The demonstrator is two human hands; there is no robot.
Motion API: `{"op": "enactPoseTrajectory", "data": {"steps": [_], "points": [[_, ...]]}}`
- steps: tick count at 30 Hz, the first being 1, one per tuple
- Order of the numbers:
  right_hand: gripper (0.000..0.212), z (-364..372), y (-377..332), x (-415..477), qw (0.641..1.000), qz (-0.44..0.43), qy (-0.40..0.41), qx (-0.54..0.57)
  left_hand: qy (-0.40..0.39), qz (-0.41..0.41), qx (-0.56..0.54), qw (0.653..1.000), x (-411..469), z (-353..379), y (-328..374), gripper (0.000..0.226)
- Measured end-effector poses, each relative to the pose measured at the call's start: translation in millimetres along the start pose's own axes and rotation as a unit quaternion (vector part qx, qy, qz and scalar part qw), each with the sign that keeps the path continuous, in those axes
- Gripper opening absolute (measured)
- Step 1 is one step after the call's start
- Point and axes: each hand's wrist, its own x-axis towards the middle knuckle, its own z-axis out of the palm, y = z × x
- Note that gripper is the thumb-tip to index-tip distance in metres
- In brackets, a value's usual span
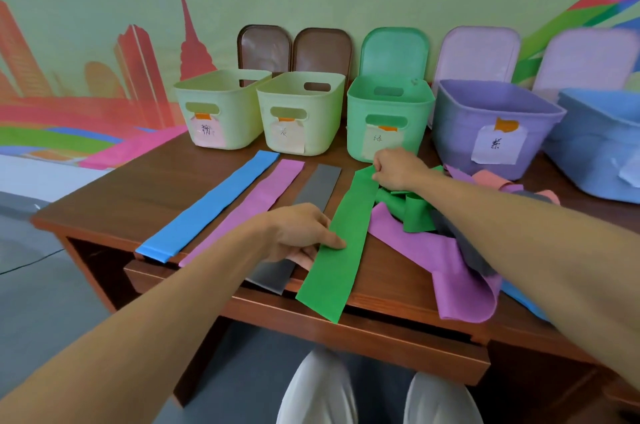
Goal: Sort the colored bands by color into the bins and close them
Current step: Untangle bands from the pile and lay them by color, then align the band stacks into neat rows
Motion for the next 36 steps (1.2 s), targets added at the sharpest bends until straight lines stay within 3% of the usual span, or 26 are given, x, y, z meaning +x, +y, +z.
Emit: {"op": "enactPoseTrajectory", "data": {"steps": [3,7,13,17,18,20,24,36], "points": [[0.029,2.2,0.4,1.5,1.000,0.001,-0.002,0.005,0.004,-0.005,0.030,1.000,-0.5,0.8,2.8,0.009],[0.036,6.2,1.3,5.1,1.000,0.017,-0.007,0.011,0.013,-0.008,0.083,0.996,2.3,6.7,10.3,0.012],[0.038,-1.2,-2.8,8.3,0.999,0.010,-0.033,-0.028,0.067,-0.028,0.266,0.961,-1.9,8.1,18.7,0.054],[0.020,-15.5,-4.2,3.7,0.998,-0.023,-0.019,-0.047,0.117,0.046,0.357,0.926,2.5,6.0,19.8,0.053],[0.025,-20.8,-3.0,2.1,0.998,-0.036,-0.007,-0.046,0.120,0.071,0.368,0.919,5.5,5.5,21.0,0.051],[0.034,-34.6,-2.2,-6.3,0.997,-0.070,0.001,-0.030,0.135,0.122,0.368,0.912,11.5,5.0,23.7,0.041],[0.020,-52.9,-0.3,-29.4,0.986,-0.156,-0.053,-0.021,0.179,0.194,0.329,0.907,22.3,12.7,26.6,0.026],[0.028,-49.5,36.4,-66.8,0.985,-0.137,-0.082,0.064,0.260,0.207,0.384,0.862,64.3,32.9,35.5,0.024]]}}
